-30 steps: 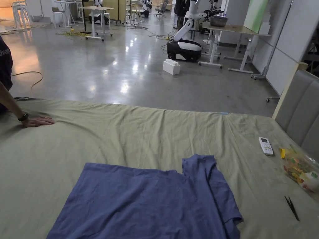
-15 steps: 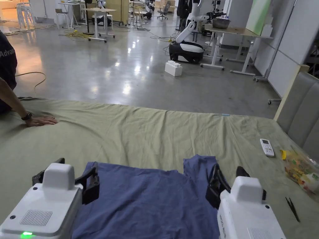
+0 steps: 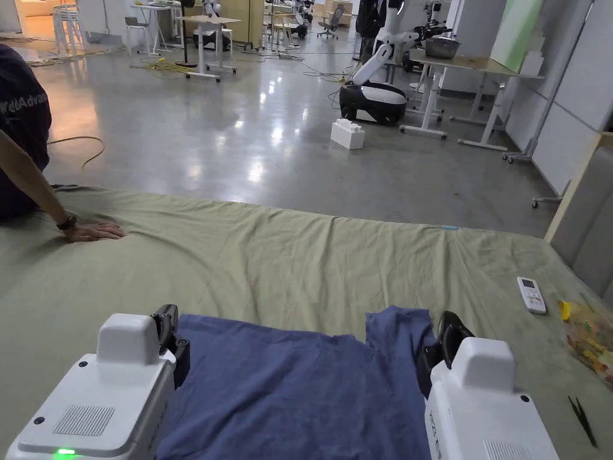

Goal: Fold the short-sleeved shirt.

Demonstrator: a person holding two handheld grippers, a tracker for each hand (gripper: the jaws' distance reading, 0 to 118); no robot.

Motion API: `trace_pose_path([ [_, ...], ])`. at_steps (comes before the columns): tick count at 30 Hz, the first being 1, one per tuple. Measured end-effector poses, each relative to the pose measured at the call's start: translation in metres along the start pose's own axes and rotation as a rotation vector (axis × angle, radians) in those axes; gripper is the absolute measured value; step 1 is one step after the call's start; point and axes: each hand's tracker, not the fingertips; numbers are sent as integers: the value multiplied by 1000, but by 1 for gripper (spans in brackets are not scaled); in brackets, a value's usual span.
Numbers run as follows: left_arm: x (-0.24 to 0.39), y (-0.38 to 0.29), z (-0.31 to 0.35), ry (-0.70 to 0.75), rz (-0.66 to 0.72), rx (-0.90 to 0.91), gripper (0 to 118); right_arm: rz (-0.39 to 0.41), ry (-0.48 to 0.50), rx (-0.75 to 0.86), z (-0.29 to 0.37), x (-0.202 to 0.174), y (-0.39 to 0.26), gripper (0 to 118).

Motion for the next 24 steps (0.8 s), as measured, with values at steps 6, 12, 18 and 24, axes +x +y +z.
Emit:
trace_pose_path([
  [6,-19,-33,-44,0,-14,-186,0,-4,15,-62,-13,-2,-19,0],
  [12,-47,-59,-128,-16,-18,-392,0,18,23,-143,-35,1,-44,0],
  [18,-72,-67,-242,-6,-12,-556,10,29,18,-220,-62,9,-70,0],
  [24,-70,-75,-326,-51,-31,-681,75,50,2,-274,-80,21,-91,0],
])
